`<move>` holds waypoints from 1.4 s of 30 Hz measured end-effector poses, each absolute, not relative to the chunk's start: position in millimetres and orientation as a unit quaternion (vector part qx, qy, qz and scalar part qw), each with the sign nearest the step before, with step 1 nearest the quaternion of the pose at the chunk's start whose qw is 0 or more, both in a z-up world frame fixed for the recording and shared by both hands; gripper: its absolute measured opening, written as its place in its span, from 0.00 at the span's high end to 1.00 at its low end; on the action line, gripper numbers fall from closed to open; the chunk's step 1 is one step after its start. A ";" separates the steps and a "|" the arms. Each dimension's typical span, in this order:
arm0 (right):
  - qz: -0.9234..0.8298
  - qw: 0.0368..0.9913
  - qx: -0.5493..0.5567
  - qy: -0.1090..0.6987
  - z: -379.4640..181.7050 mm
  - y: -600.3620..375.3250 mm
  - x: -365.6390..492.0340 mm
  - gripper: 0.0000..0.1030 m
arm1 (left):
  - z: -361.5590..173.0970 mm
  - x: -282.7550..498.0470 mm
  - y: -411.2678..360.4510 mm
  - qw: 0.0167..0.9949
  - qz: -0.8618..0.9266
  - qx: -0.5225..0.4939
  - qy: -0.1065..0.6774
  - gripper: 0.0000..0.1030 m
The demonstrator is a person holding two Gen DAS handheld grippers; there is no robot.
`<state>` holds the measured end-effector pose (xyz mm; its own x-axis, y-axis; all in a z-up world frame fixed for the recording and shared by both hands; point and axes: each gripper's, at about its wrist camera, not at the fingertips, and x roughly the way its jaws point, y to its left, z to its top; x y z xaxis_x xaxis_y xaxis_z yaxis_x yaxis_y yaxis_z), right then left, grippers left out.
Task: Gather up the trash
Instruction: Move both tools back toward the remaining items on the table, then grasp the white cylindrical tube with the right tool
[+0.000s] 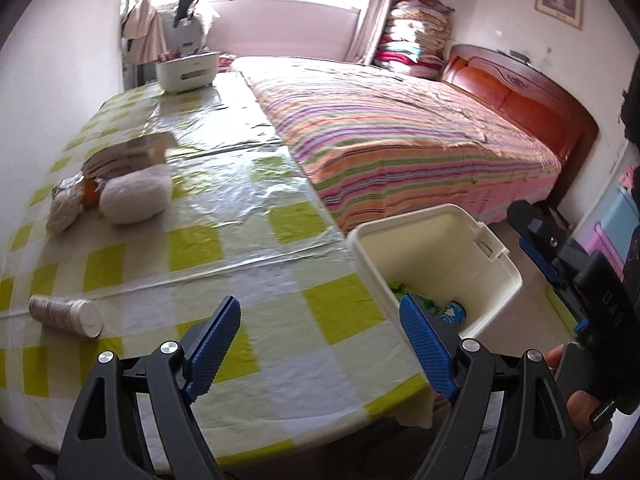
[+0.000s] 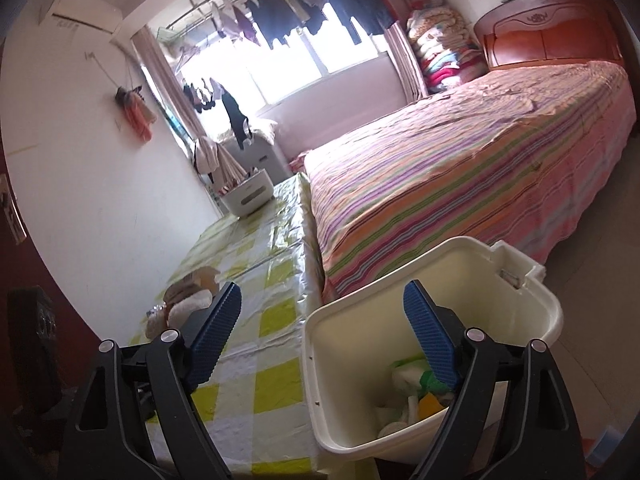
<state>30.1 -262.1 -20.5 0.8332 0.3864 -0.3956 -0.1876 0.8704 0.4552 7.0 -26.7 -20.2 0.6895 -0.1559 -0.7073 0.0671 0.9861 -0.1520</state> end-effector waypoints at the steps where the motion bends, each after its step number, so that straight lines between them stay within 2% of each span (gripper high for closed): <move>1: 0.156 0.935 0.201 0.247 -21.1 -259.5 30.7 0.20 | -21.3 5.4 -19.7 0.918 -0.058 -0.066 0.388 0.23; 14: 0.249 0.916 0.135 0.285 -27.3 -173.6 31.9 0.20 | -28.6 -25.6 85.4 0.913 -0.017 -0.162 0.374 0.23; 17: 0.282 0.903 0.125 0.298 -31.6 -151.8 29.1 0.17 | -31.4 -40.9 111.5 0.911 -0.003 -0.186 0.368 0.23; 25: 0.421 0.836 0.099 0.336 -34.7 -83.5 21.0 0.15 | -27.9 -75.0 165.3 0.924 0.045 -0.189 0.328 0.23; 28: 0.484 0.799 0.069 0.351 -29.7 -45.8 21.3 0.15 | -29.5 -81.6 181.4 0.929 0.063 -0.188 0.312 0.23; 36: 0.543 0.764 -0.149 0.314 -29.2 68.2 9.1 0.15 | -47.0 -89.4 225.2 0.918 0.068 -0.252 0.298 0.23; 42: 0.552 0.742 -0.183 0.334 -43.7 106.5 36.9 0.15 | -48.4 -96.7 251.8 0.910 0.082 -0.300 0.274 0.23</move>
